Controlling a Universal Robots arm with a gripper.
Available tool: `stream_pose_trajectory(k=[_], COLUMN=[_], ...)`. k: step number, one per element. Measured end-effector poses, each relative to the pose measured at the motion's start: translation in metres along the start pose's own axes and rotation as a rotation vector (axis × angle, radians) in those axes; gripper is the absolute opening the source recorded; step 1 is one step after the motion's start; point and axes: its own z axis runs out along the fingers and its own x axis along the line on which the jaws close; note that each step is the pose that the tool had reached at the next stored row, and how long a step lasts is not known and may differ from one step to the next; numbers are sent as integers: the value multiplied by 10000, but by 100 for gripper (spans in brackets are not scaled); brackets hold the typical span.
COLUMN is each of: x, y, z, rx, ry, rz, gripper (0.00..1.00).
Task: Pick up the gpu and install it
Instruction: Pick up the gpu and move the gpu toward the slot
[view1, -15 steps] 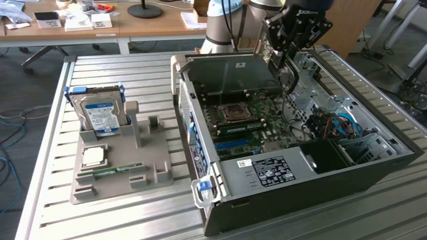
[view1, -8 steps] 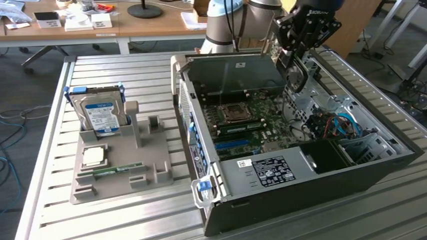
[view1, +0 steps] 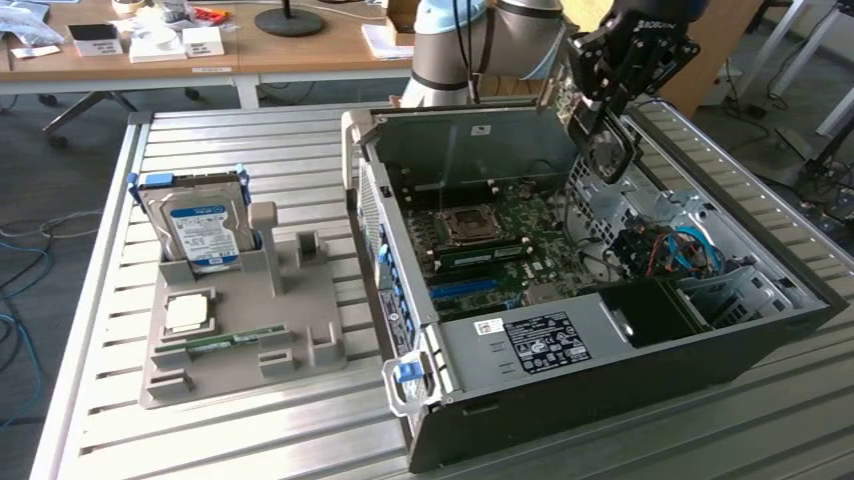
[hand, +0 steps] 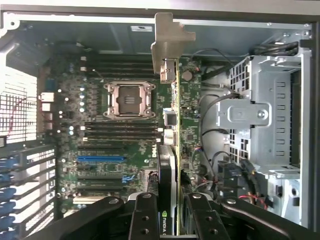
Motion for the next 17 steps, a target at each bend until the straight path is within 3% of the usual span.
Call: stream_pose_trajectory(k=[4, 17], x=[-82, -131], y=[2, 2], z=[2, 4], rx=[-1, 6], ry=[0, -22], rz=[-2, 263], gripper=[27, 27])
